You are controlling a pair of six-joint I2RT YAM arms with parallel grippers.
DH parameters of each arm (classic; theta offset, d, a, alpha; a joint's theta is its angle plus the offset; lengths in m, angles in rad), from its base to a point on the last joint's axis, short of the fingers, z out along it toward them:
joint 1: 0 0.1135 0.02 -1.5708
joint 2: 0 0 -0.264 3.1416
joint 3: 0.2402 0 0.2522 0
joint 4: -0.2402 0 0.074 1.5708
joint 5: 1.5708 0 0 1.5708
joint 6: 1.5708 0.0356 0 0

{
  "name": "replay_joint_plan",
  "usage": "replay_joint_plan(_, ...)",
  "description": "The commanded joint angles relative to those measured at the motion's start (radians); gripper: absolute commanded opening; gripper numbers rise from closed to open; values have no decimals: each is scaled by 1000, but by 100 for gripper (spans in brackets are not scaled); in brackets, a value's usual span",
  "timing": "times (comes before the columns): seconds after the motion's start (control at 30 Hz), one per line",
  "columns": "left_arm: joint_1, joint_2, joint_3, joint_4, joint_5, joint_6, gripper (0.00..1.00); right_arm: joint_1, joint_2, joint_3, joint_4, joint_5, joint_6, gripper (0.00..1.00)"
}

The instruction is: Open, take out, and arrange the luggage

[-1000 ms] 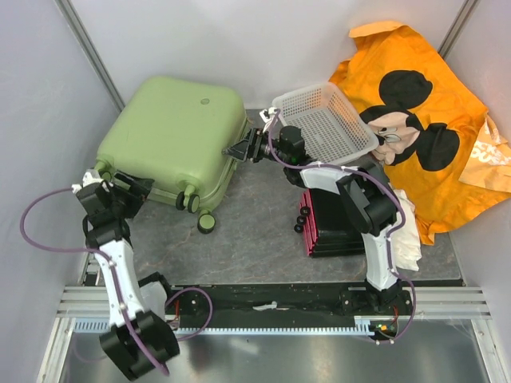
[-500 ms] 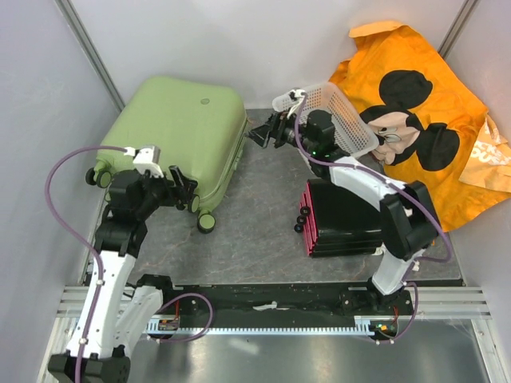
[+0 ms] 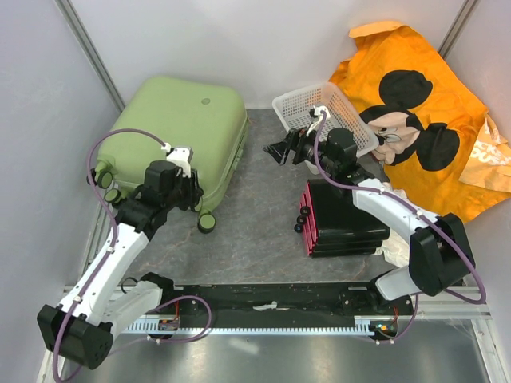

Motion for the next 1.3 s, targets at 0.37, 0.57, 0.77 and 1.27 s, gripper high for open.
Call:
replay_joint_plan(0.37,-4,-472,-151,-74,-536,-273,2,-5,15,-52,54,28,-18,88)
replay_joint_plan(0.57,-4,-666,-219,-120,-648,-378,2,5,24,-55,51,28,-37,87)
replay_joint_plan(0.77,-4,-727,-188,-155,-700,-381,64,35,45,-30,73,27,-30,88)
replay_joint_plan(1.27,86,-218,246,-65,-415,-226,99,61,395,356,73,-30,25,89)
